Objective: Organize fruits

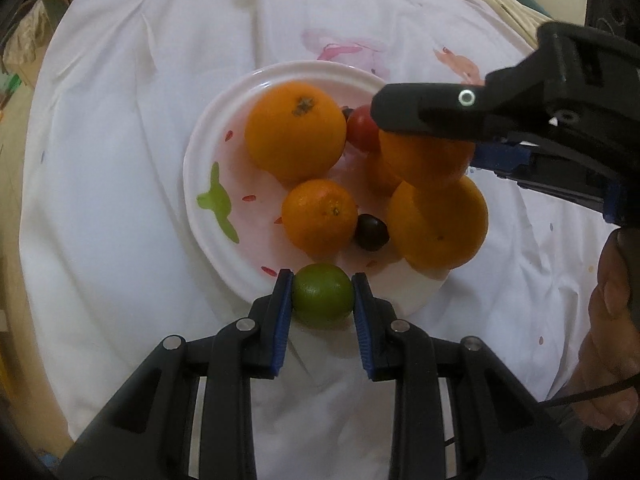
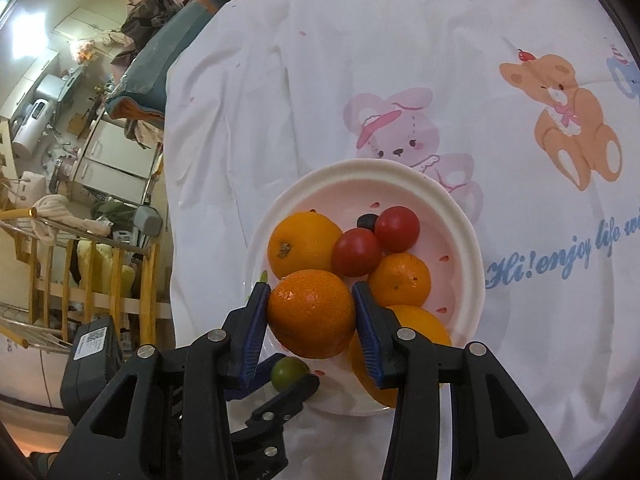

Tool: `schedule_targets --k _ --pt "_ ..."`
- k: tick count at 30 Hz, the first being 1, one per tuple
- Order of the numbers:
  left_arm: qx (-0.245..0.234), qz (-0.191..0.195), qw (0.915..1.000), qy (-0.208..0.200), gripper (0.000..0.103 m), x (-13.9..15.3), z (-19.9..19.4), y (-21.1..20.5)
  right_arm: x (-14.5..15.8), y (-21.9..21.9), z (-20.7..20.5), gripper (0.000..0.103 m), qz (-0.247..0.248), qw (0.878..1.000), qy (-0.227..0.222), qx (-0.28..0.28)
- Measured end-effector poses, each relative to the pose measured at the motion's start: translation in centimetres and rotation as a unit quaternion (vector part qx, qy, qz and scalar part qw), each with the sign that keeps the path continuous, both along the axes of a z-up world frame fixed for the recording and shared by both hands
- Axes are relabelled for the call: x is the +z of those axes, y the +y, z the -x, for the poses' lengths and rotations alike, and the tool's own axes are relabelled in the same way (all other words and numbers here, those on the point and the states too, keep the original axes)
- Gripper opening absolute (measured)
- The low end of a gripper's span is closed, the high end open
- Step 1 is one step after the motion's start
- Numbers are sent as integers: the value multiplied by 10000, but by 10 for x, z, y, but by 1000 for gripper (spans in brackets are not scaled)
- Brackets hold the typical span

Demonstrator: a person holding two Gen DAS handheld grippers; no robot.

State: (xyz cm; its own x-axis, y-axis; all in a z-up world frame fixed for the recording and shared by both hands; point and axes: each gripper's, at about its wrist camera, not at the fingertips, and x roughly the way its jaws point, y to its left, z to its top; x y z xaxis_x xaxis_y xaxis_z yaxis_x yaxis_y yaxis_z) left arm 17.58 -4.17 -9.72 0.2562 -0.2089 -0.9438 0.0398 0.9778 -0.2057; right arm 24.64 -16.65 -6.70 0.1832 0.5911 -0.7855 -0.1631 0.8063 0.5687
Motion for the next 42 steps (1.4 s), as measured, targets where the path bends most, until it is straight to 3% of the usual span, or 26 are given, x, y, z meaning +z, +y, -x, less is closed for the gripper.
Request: schedule_targets --k 5,6,7,8,9,13,18,22,32,37,39,42 --pt "-91 95 9999 -27 30 1 -1 -6 0 -4 -2 46 -47 9999 56 -75" --pt "-149 64 9999 -12 41 0 -2 -9 2 -5 -2 52 -32 9999 25 -100" --pt "-180 4 9998 -24 49 1 -1 -10 5 -8 -1 68 -67 9999 -39 -127" --pt "-184 -30 9998 -79 63 3 0 -12 9 -11 0 71 -111 9997 -131 -181" --pt "-174 -97 9997 -149 71 5 1 -13 11 -12 1 71 -139 9996 -176 -192" --pt "-219 -305 9989 -277 73 16 4 -13 25 -22 4 72 -109 9989 -360 -297" --pt "-39 -260 9990 -367 73 32 18 4 33 -48 15 72 -110 9970 -422 -643" --pt "176 -332 9973 -633 73 53 33 21 40 -59 30 79 -123 9958 -453 -790" --pt "758 -814 9828 -1475 73 96 93 55 66 -78 107 93 322 9880 -1184 -934" --pt "943 -694 9799 -1617 86 99 121 61 64 -77 158 98 862 9779 -1619 -1002" --pt "948 -714 9772 -1758 95 101 130 59 67 -73 169 99 929 9756 -1728 -987" --pt "1031 -645 9724 -1991 103 107 141 58 73 -67 187 103 1154 9638 -2153 -1069"
